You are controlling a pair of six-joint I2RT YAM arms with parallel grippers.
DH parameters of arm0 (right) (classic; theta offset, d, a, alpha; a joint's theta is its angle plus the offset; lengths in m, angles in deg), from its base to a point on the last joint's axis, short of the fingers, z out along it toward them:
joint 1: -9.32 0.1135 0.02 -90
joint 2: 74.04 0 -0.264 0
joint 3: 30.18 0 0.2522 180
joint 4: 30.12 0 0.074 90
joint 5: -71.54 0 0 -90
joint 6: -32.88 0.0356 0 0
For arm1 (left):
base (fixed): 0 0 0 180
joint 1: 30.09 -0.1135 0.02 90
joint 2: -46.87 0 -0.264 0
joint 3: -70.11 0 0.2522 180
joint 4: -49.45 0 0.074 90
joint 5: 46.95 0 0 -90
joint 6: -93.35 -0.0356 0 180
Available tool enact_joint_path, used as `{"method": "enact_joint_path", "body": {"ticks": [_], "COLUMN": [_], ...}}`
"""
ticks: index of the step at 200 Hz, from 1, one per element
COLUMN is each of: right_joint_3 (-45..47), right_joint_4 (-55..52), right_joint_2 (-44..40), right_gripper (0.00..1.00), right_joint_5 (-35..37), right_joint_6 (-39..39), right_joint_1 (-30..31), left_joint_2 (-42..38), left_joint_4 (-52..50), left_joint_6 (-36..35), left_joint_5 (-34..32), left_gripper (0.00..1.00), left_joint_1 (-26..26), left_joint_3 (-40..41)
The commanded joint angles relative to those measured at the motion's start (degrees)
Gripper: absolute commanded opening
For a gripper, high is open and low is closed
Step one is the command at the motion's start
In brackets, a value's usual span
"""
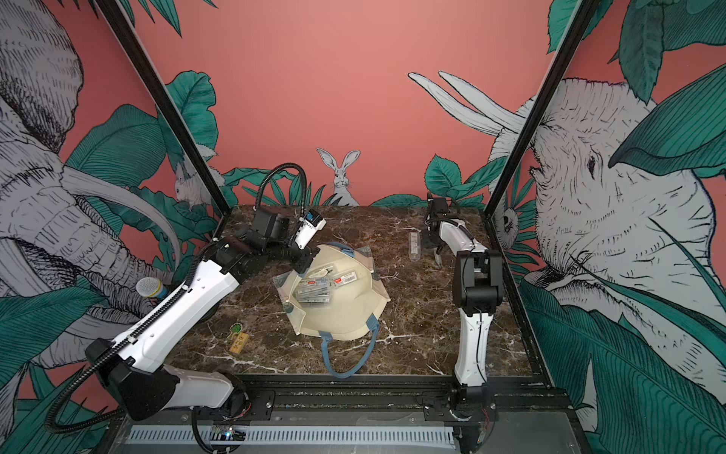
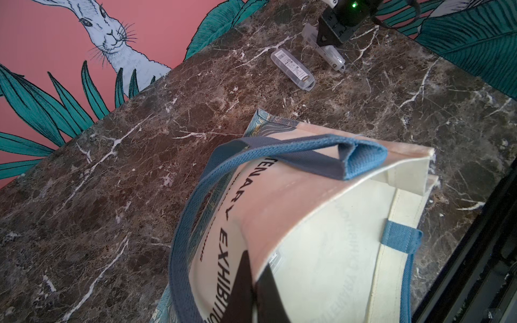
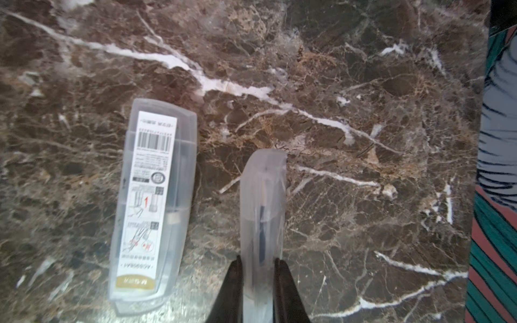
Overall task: Take out the compass set from the canvas bag
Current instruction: Place the compass set at the center of the board.
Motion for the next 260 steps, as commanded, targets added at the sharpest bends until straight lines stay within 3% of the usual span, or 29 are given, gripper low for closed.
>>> {"method": "enact_joint_path", "body": {"ticks": [1,56,81,119,146,169,234,260], "right_joint_3": [-3.44,-10.12,-13.03,-15.81,-14.66,-12.61,-15.66,-15.18], "right_joint_4": [-1.47,-2.0,-2.83,-3.98,-3.89,-3.17,-10.43,-10.11], "right_joint_2": [2.1,7.66,9.9,11.55,7.93,4.49,9.96,11.01], "right_gripper": [0.14,0.14,0.19,0.31,0.37,0.48,0.77,0.78], "right_joint_5": [-2.74,-4.98,-5.21,-6.23,-6.19,-3.74,-10.88,-12.01], "right_joint_6": [2.4,4.45,4.99,6.41,5.7,3.3,-0.75,-0.64], "right_joint_1": [0.08,-0.09,-0.09,-0.04,-0.17,-1.71,-6.82,-7.14], "left_joint_2": [-0.22,0.82,0.93,1.28,1.46,1.54,1.37,1.29], "left_joint_4": [2.84,2.6,2.58,2.58,2.49,2.49,2.67,2.49], "left_joint_6": [-0.76,-1.11,-1.19,-1.28,-1.38,-1.38,-1.42,-1.46], "left_joint_5": [0.56,0.22,0.03,-0.16,-0.03,0.19,0.99,1.02], "left_gripper": [0.0,0.0,0.0,0.0,0.0,0.0,0.0,0.0], "left_joint_1": [-0.42,-0.49,-0.49,-0.53,-0.6,-0.59,-0.6,-0.6], "left_joint_3": [-2.3,-3.15,-3.26,-3.2,-3.15,-3.11,-2.74,-2.72]}}
